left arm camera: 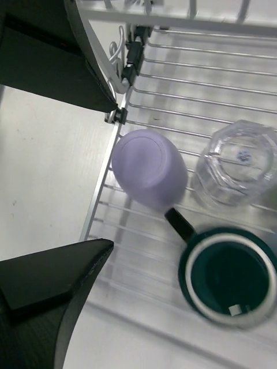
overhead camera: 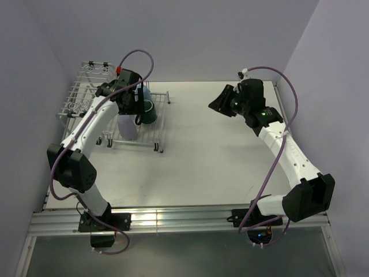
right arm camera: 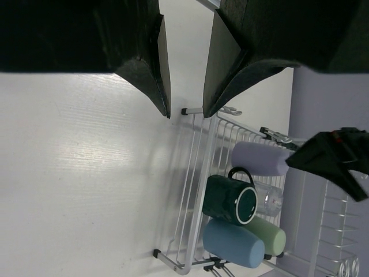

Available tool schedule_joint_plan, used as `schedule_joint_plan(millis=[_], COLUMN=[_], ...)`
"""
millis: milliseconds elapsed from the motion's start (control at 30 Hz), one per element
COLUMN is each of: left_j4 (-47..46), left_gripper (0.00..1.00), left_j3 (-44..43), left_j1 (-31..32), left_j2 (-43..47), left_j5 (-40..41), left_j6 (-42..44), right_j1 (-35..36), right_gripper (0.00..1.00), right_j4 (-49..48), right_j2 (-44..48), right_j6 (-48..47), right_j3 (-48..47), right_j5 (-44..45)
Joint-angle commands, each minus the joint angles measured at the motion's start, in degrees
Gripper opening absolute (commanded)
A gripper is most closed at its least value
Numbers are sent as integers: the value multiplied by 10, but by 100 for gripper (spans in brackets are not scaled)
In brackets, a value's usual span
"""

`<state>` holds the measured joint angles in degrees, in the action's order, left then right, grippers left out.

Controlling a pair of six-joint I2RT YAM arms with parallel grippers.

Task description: Load the cups into the dish rack

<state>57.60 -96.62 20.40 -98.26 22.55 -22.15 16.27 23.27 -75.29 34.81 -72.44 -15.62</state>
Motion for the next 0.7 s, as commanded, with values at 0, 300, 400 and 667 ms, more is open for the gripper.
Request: schedule_joint_plan(millis=[0,300,400,667], left_j4=[13,-104,-178,-258], left_gripper=[99,99,99,99], left_j3=[-54,-30,30,121], left_j1=[16,51,59,60], left_j2=[51,184,239,319], left_j5=[13,-100,-165,-221], left_j6=[-4,-18,-23,-32], right_j1=[4,4,4,4], right_gripper=[37,41,44,67], right_j4=[-8,7,2,-69], right_j2=[17,72,112,248], right_j6=[-12,-30,-35,-54], right_j3=[6,5,19,99], right_j5=[17,39,47,73])
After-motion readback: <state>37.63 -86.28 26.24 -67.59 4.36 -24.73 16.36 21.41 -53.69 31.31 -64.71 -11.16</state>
